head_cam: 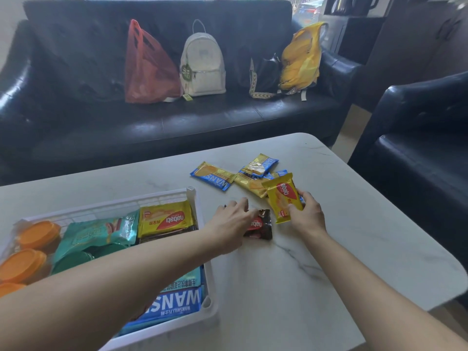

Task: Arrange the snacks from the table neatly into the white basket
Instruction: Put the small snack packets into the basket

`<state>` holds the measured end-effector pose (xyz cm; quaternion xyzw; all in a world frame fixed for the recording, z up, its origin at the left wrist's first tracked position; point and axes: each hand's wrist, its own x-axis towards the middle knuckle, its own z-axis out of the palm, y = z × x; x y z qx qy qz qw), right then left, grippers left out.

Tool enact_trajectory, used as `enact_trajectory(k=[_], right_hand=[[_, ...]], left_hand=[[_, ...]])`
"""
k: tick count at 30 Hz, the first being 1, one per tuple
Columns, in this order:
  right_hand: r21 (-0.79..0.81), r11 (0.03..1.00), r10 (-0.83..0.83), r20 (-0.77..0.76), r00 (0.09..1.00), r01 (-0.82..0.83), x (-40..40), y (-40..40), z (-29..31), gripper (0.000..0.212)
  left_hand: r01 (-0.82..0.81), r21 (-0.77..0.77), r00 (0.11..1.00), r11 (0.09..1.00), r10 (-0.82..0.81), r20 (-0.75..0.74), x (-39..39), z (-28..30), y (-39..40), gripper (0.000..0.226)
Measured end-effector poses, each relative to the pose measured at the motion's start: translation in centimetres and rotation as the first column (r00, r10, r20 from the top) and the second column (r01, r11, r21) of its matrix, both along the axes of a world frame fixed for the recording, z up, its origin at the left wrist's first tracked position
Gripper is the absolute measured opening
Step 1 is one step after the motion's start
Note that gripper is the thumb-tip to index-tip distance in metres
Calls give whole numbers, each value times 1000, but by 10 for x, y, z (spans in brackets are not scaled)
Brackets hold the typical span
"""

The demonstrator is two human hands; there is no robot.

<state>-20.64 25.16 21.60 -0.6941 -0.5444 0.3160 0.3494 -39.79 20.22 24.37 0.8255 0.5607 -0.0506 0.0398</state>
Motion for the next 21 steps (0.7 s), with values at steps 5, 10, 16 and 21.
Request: enact_trajectory(k=[5,10,16,21], right_hand=[[-9,1000,8,42,999,-7,11,-6,-5,44],[-53,998,41,177,983,-32,19,-16,-10,43],[-89,995,67,371,926,-37,18,-28,-5,61],[-96,994,90,503,860,-48,16,-34,-3,73]], left_hand=[[-1,-59,997,998,-4,-83,-3,-1,10,78],[-21,-63,997,998,17,-76,2,-3,4,63],[-33,28,999,999,33,6,0,4,-3,61],[-56,109,995,992,47,85,-6,15,-6,62]])
